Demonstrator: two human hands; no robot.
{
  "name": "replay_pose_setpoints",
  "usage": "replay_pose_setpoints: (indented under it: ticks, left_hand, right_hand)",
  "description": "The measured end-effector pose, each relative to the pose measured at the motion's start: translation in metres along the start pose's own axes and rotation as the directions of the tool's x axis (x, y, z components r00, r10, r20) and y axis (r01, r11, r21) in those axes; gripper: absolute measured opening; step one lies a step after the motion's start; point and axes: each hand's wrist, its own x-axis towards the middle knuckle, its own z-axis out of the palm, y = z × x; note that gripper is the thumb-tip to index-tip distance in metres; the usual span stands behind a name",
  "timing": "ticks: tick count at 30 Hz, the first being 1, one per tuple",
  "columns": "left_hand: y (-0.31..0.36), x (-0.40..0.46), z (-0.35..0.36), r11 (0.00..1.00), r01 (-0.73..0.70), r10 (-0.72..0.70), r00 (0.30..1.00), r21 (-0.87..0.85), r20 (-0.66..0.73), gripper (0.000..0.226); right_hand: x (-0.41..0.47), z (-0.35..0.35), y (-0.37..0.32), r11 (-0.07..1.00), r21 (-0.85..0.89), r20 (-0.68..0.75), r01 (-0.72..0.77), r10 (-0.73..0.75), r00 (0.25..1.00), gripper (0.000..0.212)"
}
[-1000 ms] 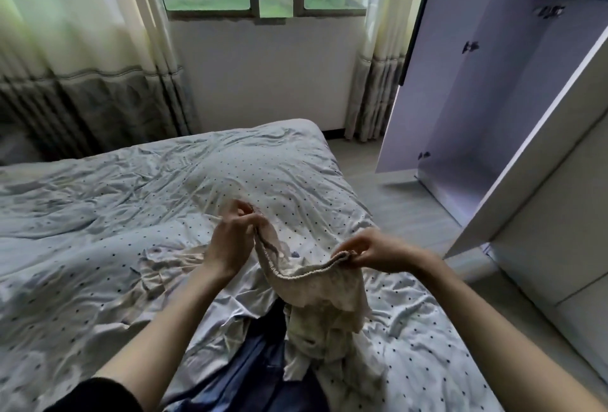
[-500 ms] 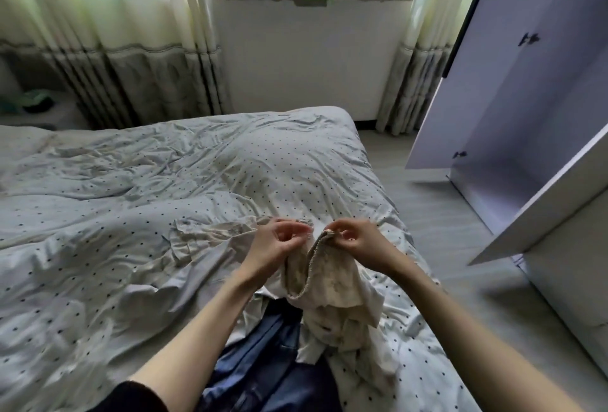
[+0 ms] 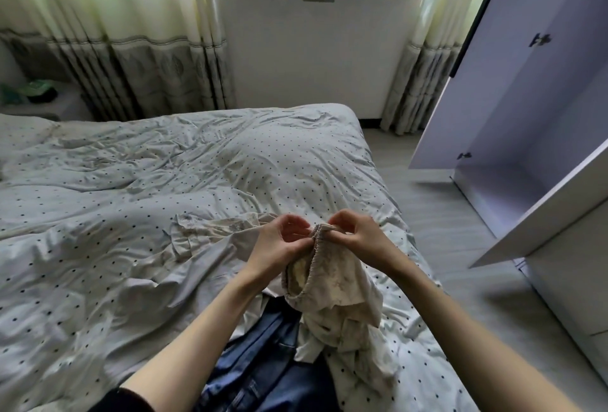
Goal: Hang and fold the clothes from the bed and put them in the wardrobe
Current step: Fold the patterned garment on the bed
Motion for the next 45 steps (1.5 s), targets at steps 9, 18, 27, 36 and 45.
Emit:
replay_pose_setpoints:
  ticks: [9,18,27,36,45]
  left_hand:
    - [-0.013,-0.006,-0.016,0.656,-0.200,-0.045,0.952,0.728,0.302,0.046]
    - [0.021,0.022,-0.030,0.470,-0.354,0.096,0.931,0.809,0.351,0.010]
    - [0.114,0.069,-0.018,0.808,-0.323,0.318,0.943,0.493,0.098,0.028]
    - [0.260,0.129,0.091,0.738,-0.546,0.480,0.838,0.396,0.262,0.022]
    - [0.356,0.122,0.321,0.684,-0.722,0.617,0.648,0.103,0.447,0.011]
  right_hand:
    - [0.017,-0.023,-0.007,0.989,0.141,-0.168,-0.036,0.060,0.984,0.017]
    - [0.019,-0.048,-0.010,0.992,-0.080,0.021,-0.093,0.095,0.995,0.009]
    - [0.041,-0.099,-0.054,0.980,0.199,-0.270,-0.017,0.071,0.960,0.017]
    - [0.020,-0.267,-0.099,0.989,0.102,-0.654,0.107,-0.015,0.756,0.021]
    - [-0.136,-0.423,-0.110,0.979,-0.147,-0.957,-0.140,-0.106,0.269,0.023]
